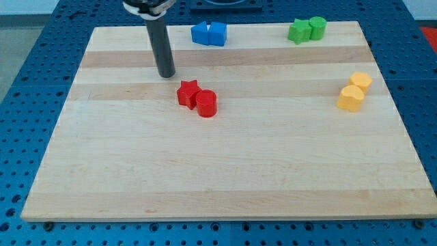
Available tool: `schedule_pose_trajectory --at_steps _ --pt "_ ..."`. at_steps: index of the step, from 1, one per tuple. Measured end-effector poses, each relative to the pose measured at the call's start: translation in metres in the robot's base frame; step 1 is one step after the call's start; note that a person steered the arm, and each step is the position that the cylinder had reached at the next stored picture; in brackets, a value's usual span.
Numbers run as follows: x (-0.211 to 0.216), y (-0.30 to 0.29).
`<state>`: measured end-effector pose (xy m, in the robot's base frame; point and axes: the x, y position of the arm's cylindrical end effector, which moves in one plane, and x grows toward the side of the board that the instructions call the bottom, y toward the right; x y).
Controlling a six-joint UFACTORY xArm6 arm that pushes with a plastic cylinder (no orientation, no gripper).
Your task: Point at the green circle
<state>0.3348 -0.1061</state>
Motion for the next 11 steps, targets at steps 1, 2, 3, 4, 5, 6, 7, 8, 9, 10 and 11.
schedule_pose_trajectory --at_steps 1,2,3,4,5,6,7,8,9,10,11 --pt "-0.013 0.081" --pt "-0.015 0.174" --pt "-0.019 0.268" --pt "-0.026 0.371" --pt "-0.071 0.430" --pt "-0.128 0.433" --pt "-0.144 0.432" --pt "-0.144 0.404" --pt "-0.144 0.359" --pt "-0.140 0.320" --pt "-0.120 0.286"
